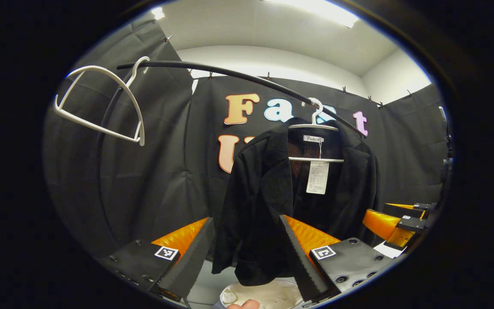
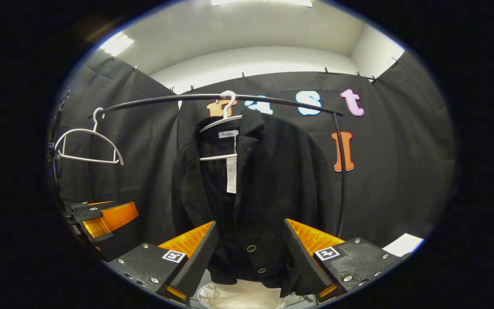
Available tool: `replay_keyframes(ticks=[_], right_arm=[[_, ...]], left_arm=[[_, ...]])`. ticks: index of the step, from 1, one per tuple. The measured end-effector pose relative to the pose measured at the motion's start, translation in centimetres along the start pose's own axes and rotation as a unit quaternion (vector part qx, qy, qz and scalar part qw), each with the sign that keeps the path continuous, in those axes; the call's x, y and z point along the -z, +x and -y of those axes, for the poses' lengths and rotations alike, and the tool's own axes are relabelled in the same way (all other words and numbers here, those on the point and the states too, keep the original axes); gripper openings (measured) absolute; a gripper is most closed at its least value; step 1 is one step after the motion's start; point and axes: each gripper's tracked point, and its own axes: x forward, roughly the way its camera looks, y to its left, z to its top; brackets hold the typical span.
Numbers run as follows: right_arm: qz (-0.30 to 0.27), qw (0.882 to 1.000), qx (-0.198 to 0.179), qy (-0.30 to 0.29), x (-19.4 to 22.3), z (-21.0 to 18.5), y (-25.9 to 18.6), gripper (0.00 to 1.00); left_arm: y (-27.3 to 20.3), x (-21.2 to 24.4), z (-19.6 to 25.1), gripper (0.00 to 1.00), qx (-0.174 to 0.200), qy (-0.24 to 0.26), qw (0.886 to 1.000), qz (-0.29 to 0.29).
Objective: Grasp the clothes on the hanger with both hands and then place them into the laundry hamper below.
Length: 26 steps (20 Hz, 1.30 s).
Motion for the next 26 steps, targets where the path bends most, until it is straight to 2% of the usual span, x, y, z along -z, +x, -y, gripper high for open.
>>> replay_keyframes(ticks=[2,5,6,8,9,11,12,13,14,16,18,19,20,23,25,26], right_arm=[[-0.012,1.000,-0.004,0.002,0.4,-0.5,1.9,0.94],[-0.016,1.000,0.009,-0.013,0.4,-1.1,4.9,0.94],[-0.016,0.999,0.019,-0.022,0.4,-1.1,5.9,0.94],[-0.015,0.998,0.041,-0.041,0.5,-0.6,7.8,0.93],[-0.013,0.997,0.052,-0.051,0.5,-0.4,8.8,0.93],[-0.011,0.994,0.079,-0.069,0.7,0.9,10.3,0.93],[-0.013,0.993,0.089,-0.073,0.8,1.6,10.8,0.93],[-0.017,0.992,0.098,-0.074,1.1,2.3,11.2,0.94],[-0.020,0.992,0.100,-0.073,1.2,2.6,11.3,0.97],[-0.022,0.993,0.099,-0.068,1.2,3.1,11.4,0.86],[-0.019,0.992,0.100,-0.073,0.9,3.7,11.5,0.63],[-0.020,0.992,0.098,-0.077,0.8,3.9,11.4,0.54],[-0.019,0.992,0.097,-0.080,0.6,4.2,11.3,0.44],[-0.029,0.992,0.094,-0.078,0.7,5.0,11.0,0.14],[-0.031,0.995,0.077,-0.058,0.5,4.7,10.2,0.08],[-0.030,0.996,0.074,-0.050,0.2,4.8,9.7,0.10]], left_arm=[[-0.4,-0.2,-0.6,0.93,-0.006,0.006,1.000,0.002],[-0.9,0.1,-1.7,0.93,-0.023,0.011,1.000,0.001],[-1.0,0.3,-2.0,0.97,-0.028,0.011,1.000,0.000],[-1.3,0.6,-2.4,0.93,-0.035,0.012,0.999,-0.005],[-1.5,0.6,-2.7,0.97,-0.039,0.013,0.999,-0.005],[-1.8,0.5,-3.1,0.97,-0.046,0.017,0.999,-0.003],[-1.9,0.4,-3.2,0.93,-0.048,0.020,0.999,-0.002],[-2.0,0.3,-3.4,0.97,-0.050,0.022,0.998,0.000],[-2.1,0.3,-3.5,0.93,-0.051,0.023,0.998,0.001],[-2.0,0.4,-3.4,0.93,-0.049,0.020,0.999,0.002],[-1.8,0.5,-2.9,0.93,-0.041,0.016,0.999,0.000],[-1.6,0.5,-2.4,0.96,-0.034,0.014,0.999,0.001],[-1.2,0.5,-2.0,0.93,-0.025,0.013,1.000,0.002],[0.3,0.3,0.3,0.93,0.009,0.014,1.000,0.006],[1.7,0.3,2.2,0.93,0.033,0.012,0.999,0.003],[2.6,0.4,3.1,0.93,0.042,0.013,0.999,0.003]])
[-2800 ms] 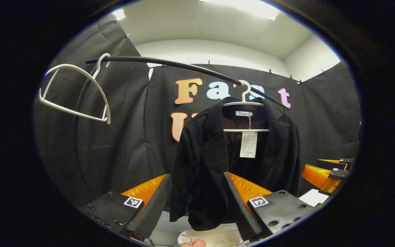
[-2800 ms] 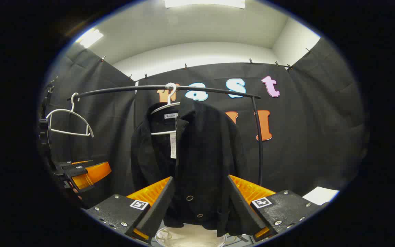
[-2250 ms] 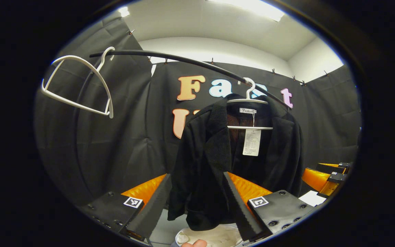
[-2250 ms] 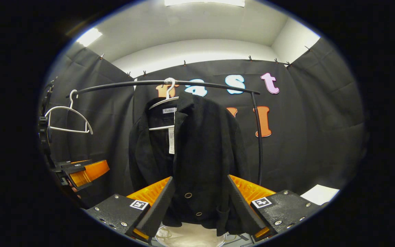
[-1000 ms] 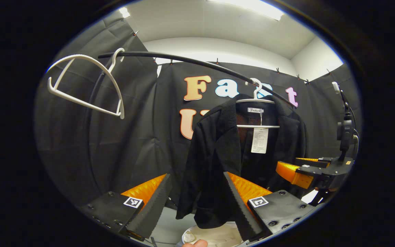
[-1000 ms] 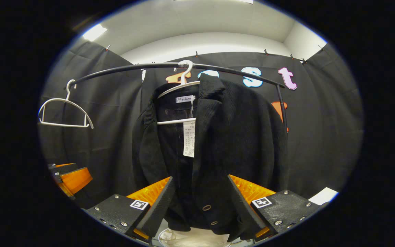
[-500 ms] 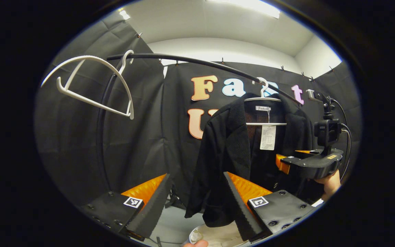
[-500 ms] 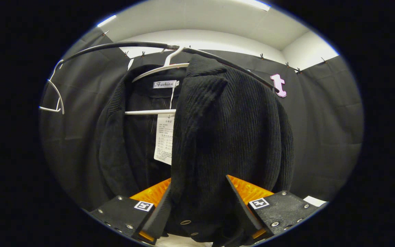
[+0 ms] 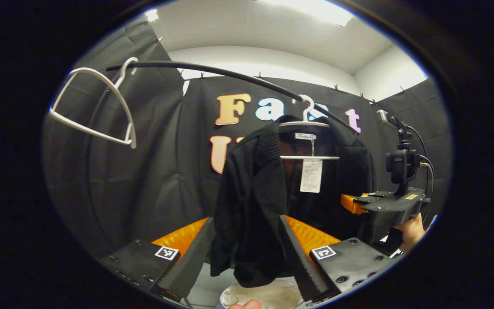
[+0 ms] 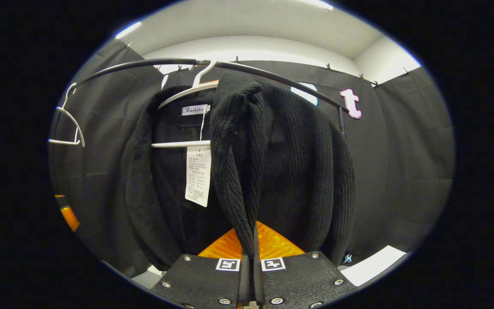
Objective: Grasp the clothes on the hanger with both hands and then place them into the laundry hamper below.
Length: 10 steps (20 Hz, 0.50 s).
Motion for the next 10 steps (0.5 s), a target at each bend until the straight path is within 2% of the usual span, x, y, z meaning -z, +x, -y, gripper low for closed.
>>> replay_keyframes(ticks=[1,2,3,4,5,6,7,9,10], right_arm=[[0.003,1.000,0.000,0.003,-0.3,0.3,-0.6,0.03],[0.008,1.000,0.002,0.006,-0.6,0.6,-1.3,0.02],[0.013,1.000,-0.002,0.008,-1.0,0.6,-2.0,0.08],[0.017,1.000,-0.008,0.010,-1.4,0.6,-2.7,0.01],[0.018,1.000,-0.013,0.012,-1.8,0.6,-3.4,0.01],[0.020,1.000,-0.017,0.013,-2.2,0.6,-4.0,0.07],[0.022,0.999,-0.021,0.015,-2.6,0.6,-4.6,0.01],[0.027,0.999,-0.022,0.012,-3.5,1.0,-5.5,0.01],[0.030,0.999,-0.020,0.008,-3.8,1.2,-5.8,0.01]], left_arm=[[1.1,-0.1,0.8,0.93,0.009,0.002,1.000,0.001],[2.3,-0.1,1.7,0.93,0.018,0.002,1.000,0.007],[3.4,-0.1,2.5,0.93,0.024,0.003,1.000,0.011],[4.6,0.0,2.9,0.93,0.026,0.003,1.000,0.015],[5.9,0.1,3.5,0.97,0.030,0.001,0.999,0.016],[7.2,0.7,4.3,0.93,0.036,-0.001,0.999,0.013],[8.5,1.1,5.0,0.97,0.042,-0.003,0.999,0.010],[10.6,2.0,5.9,0.97,0.049,-0.007,0.999,0.001],[11.7,2.3,6.0,0.93,0.045,-0.008,0.999,0.001]])
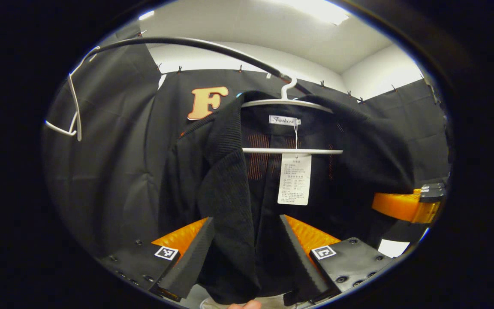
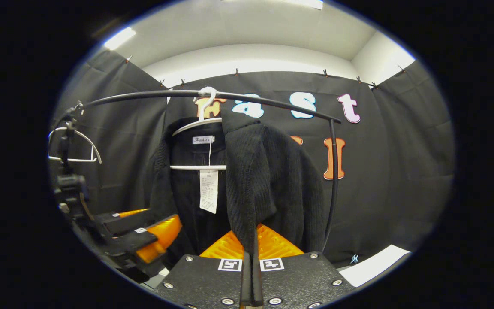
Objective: Grasp the clothes on the hanger with both hands and then place them into the laundry hamper below.
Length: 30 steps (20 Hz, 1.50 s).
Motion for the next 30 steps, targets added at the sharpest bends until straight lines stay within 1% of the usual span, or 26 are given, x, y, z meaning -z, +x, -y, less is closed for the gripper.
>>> replay_keyframes(ticks=[1,2,5,8,9,10,13,14,16,17,19,20,21,22,23,24,25,26,27,28,29,30], right_arm=[[0.002,1.000,0.002,-0.004,-0.3,0.1,-0.3,0.01],[0.005,1.000,0.002,-0.006,-0.6,0.2,-0.5,0.01],[0.009,1.000,0.003,-0.008,-1.1,0.1,-0.9,0.01],[0.006,1.000,-0.004,-0.009,-1.0,-0.1,-1.0,0.02],[0.005,1.000,-0.006,-0.010,-1.0,-0.2,-1.0,0.02],[0.004,1.000,-0.007,-0.009,-1.0,-0.3,-1.1,0.02],[0.006,1.000,-0.014,-0.005,-1.2,-0.7,-1.1,0.02],[0.007,1.000,-0.016,-0.005,-1.2,-0.8,-1.2,0.02],[0.008,1.000,-0.017,-0.006,-1.2,-0.8,-1.3,0.02],[0.009,1.000,-0.018,-0.006,-1.2,-0.8,-1.3,0.02],[0.013,1.000,-0.017,-0.004,-1.2,-0.6,-1.4,0.02],[0.015,1.000,-0.016,-0.003,-1.3,-0.6,-1.4,0.02],[0.020,1.000,-0.013,-0.003,-1.4,-0.4,-1.5,0.02],[0.025,1.000,-0.004,0.000,-1.6,0.0,-1.6,0.02],[0.027,1.000,-0.008,0.003,-1.6,-0.1,-1.6,0.02],[0.022,1.000,-0.013,0.006,-1.5,-0.2,-1.7,0.01],[0.020,1.000,-0.013,0.008,-1.6,-0.1,-1.7,0.07],[0.025,1.000,-0.013,0.007,-2.1,0.1,-1.9,0.07],[0.033,0.999,-0.012,0.004,-2.9,0.3,-2.1,0.00],[0.040,0.999,-0.007,-0.002,-3.6,0.7,-2.4,0.00],[0.046,0.999,-0.004,-0.010,-4.3,1.2,-2.8,0.00],[0.054,0.998,-0.001,-0.015,-5.2,1.5,-3.1,0.00]], left_arm=[[0.9,0.1,-0.2,1.00,-0.010,0.001,1.000,0.001],[1.9,0.3,-0.5,0.93,-0.022,0.004,1.000,0.004],[4.1,0.9,-1.7,0.96,-0.060,0.016,0.998,0.004],[4.8,0.9,-2.4,0.98,-0.080,0.032,0.996,0.011],[4.8,0.8,-2.7,0.91,-0.087,0.037,0.995,0.014],[4.7,0.8,-3.1,0.93,-0.094,0.041,0.995,0.013],[4.1,1.0,-4.7,0.63,-0.118,0.051,0.992,0.004],[4.1,1.1,-5.1,0.55,-0.122,0.046,0.991,0.004],[3.5,1.0,-6.2,0.47,-0.132,0.042,0.990,0.002],[3.1,0.9,-6.8,0.38,-0.137,0.042,0.990,0.002],[2.3,0.7,-7.2,0.20,-0.125,0.035,0.992,0.000],[1.9,0.7,-7.3,0.18,-0.118,0.032,0.992,0.000],[1.4,0.2,-7.6,0.18,-0.119,0.029,0.992,0.003],[0.8,0.2,-8.0,0.07,-0.121,0.034,0.992,0.005],[0.1,-0.5,-8.4,0.10,-0.126,0.049,0.991,0.010],[-0.5,-1.4,-8.9,0.10,-0.129,0.056,0.990,0.021],[-1.1,-2.1,-8.9,0.05,-0.126,0.053,0.990,0.028],[-1.7,-2.7,-8.9,0.07,-0.125,0.049,0.990,0.034],[-2.0,-3.3,-9.3,0.08,-0.128,0.048,0.990,0.038],[-2.7,-3.8,-10.1,0.10,-0.134,0.048,0.989,0.042],[-3.1,-4.5,-10.7,0.07,-0.144,0.046,0.987,0.048],[-3.6,-5.8,-11.5,0.10,-0.162,0.044,0.984,0.058]])
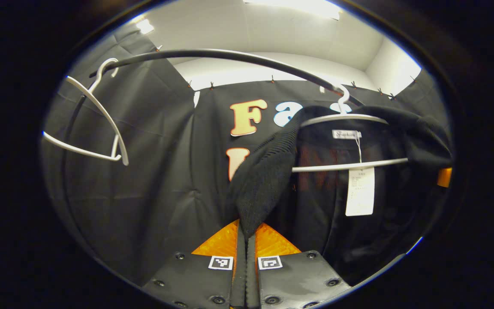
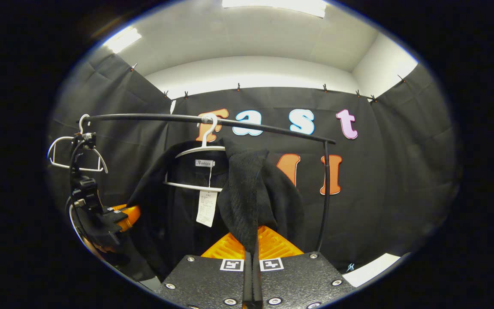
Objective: Grasp the clothes on the hanger with both hands and then place them into the laundry hamper below.
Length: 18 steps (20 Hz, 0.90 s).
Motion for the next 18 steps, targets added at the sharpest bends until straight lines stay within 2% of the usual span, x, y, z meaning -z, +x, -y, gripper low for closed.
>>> replay_keyframes(ticks=[3,4,5,9,12,13,14,17,18], right_arm=[[0.024,1.000,0.012,-0.015,-3.0,1.4,-0.3,0.00],[0.031,0.999,0.017,-0.021,-3.8,2.1,-0.1,0.07],[0.038,0.999,0.024,-0.030,-4.9,2.8,-0.1,0.00],[0.059,0.995,0.058,-0.063,-9.1,6.8,1.2,0.00],[0.079,0.991,0.085,-0.072,-11.9,10.3,2.9,0.00],[0.082,0.989,0.091,-0.082,-12.8,11.2,3.5,0.07],[0.085,0.987,0.097,-0.095,-13.3,12.1,4.5,0.00],[0.075,0.982,0.109,-0.135,-13.7,13.7,8.0,0.00],[0.070,0.982,0.110,-0.140,-13.5,14.1,9.1,0.00]], left_arm=[[-0.7,-2.4,-1.4,0.07,-0.017,-0.004,1.000,0.014],[-0.8,-3.0,-1.5,0.07,-0.015,-0.006,1.000,0.019],[-1.0,-3.7,-1.8,0.07,-0.014,-0.006,1.000,0.024],[-0.9,-5.4,-2.1,0.07,-0.016,0.001,0.999,0.037],[-1.1,-5.4,-2.7,0.07,-0.010,-0.006,1.000,0.028],[-1.0,-5.1,-2.7,0.07,-0.007,-0.006,1.000,0.024],[-0.9,-4.8,-2.7,0.07,-0.005,-0.006,1.000,0.018],[-1.0,-4.1,-2.1,0.05,0.004,-0.008,1.000,0.007],[-1.0,-3.9,-1.9,0.07,0.007,-0.011,1.000,0.005]])
